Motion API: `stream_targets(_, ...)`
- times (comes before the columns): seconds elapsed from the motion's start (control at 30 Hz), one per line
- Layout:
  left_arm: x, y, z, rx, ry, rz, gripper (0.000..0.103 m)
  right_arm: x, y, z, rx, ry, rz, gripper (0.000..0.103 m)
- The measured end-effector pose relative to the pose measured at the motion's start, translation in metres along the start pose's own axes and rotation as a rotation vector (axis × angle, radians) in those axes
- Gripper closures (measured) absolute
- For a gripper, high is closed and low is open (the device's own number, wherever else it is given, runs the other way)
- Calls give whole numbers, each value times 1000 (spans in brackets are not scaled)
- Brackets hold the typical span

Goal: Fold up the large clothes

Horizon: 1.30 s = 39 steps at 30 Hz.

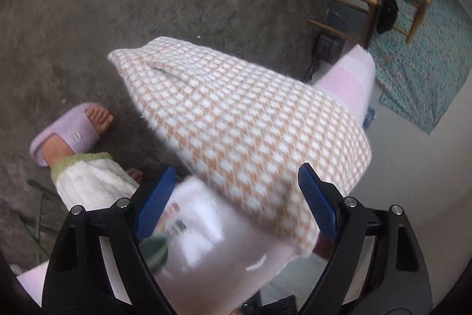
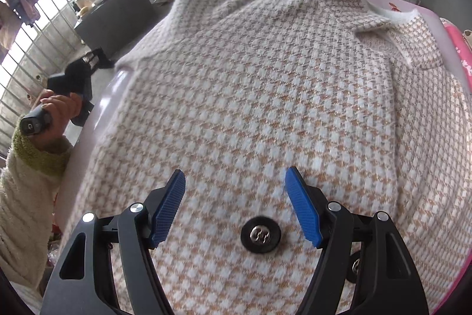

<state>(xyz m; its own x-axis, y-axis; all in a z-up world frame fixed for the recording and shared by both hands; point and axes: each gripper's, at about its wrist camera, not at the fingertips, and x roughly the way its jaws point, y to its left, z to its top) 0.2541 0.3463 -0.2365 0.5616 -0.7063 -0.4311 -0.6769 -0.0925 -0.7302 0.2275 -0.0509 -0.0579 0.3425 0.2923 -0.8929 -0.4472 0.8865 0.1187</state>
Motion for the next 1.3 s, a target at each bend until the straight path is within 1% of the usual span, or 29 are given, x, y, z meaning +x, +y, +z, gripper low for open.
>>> stream_targets(0.07, 13, 12, 11, -59, 23, -26, 22, 2, 0, 3, 9, 0, -8, 34)
stream_targets(0.17, 30, 21, 23, -105, 48, -45, 22, 7, -1, 6, 23, 2, -20, 34)
stream_targets(0.23, 42, 27, 31, -133, 44, -58, 23, 9, 0, 6, 27, 6, -29, 34)
stream_targets(0.27, 41, 29, 32, -140, 42, -60, 24, 6, -4, 5, 28, 7, -32, 34)
stream_targets(0.3, 45, 31, 35, -150, 39, -59, 30, 6, -5, 6, 30, 7, -36, 34)
stream_targets(0.33, 47, 32, 37, -160, 37, -58, 41, 6, -6, 7, 30, 4, -39, 34)
stream_targets(0.37, 48, 35, 39, -179, 27, -55, 46, 5, -7, 7, 31, 1, -44, 34)
stream_targets(0.43, 45, 34, 44, -196, 1, -55, 72, 1, -9, 5, 39, -12, -53, 34)
stream_targets(0.47, 41, 32, 46, -192, -25, -43, 78, -1, -11, 4, 44, -16, -53, 34)
stream_targets(0.5, 38, 27, 47, -177, -49, -31, 88, -4, -13, 4, 51, -23, -53, 34)
stream_targets(0.53, 32, 21, 48, -141, -84, -15, 89, -6, -14, 3, 56, -28, -53, 34)
stream_targets(0.6, 12, -4, 43, -35, -181, 43, 93, -15, -17, -1, 67, -48, -55, 34)
stream_targets(0.67, -6, -33, 33, 81, -286, 121, 94, -26, -21, -4, 72, -76, -62, 34)
stream_targets(0.7, -18, -56, 22, 167, -358, 168, 95, -31, -23, -6, 73, -90, -67, 34)
stream_targets(0.77, -36, -96, -2, 318, -474, 241, 95, -43, -27, -11, 79, -121, -76, 34)
stream_targets(0.83, -57, -150, -49, 534, -625, 319, 95, -59, -34, -20, 93, -159, -83, 34)
stream_targets(0.87, -62, -169, -70, 617, -674, 338, 95, -64, -38, -23, 99, -170, -84, 34)
stream_targets(0.9, -67, -194, -105, 743, -747, 365, 95, -71, -43, -28, 111, -185, -87, 34)
stream_targets(0.93, -69, -214, -137, 859, -794, 373, 95, -75, -47, -31, 121, -195, -89, 34)
stream_targets(0.97, -67, -235, -180, 1014, -834, 380, 95, -81, -52, -36, 133, -207, -90, 34)
stream_targets(1.0, -63, -245, -207, 1100, -846, 385, 95, -86, -57, -40, 146, -218, -91, 34)
stream_targets(1.03, -53, -257, -246, 1228, -840, 392, 95, -90, -62, -45, 159, -228, -92, 34)
stream_targets(1.07, -45, -261, -264, 1290, -825, 396, 95, -95, -67, -48, 170, -236, -92, 34)
stream_targets(1.1, -29, -264, -300, 1404, -786, 410, 95, -100, -71, -55, 185, -248, -95, 34)
stream_targets(1.13, -19, -262, -317, 1455, -761, 418, 95, -104, -75, -60, 196, -258, -97, 34)
stream_targets(1.17, -2, -258, -342, 1530, -709, 434, 94, -110, -80, -66, 209, -269, -99, 34)
stream_targets(1.2, 11, -250, -358, 1583, -664, 449, 94, -113, -83, -69, 218, -276, -103, 34)
stream_targets(1.27, 32, -229, -379, 1644, -595, 473, 91, -119, -90, -78, 242, -287, -109, 34)
stream_targets(1.3, 49, -212, -387, 1671, -532, 492, 85, -122, -95, -84, 256, -288, -111, 34)
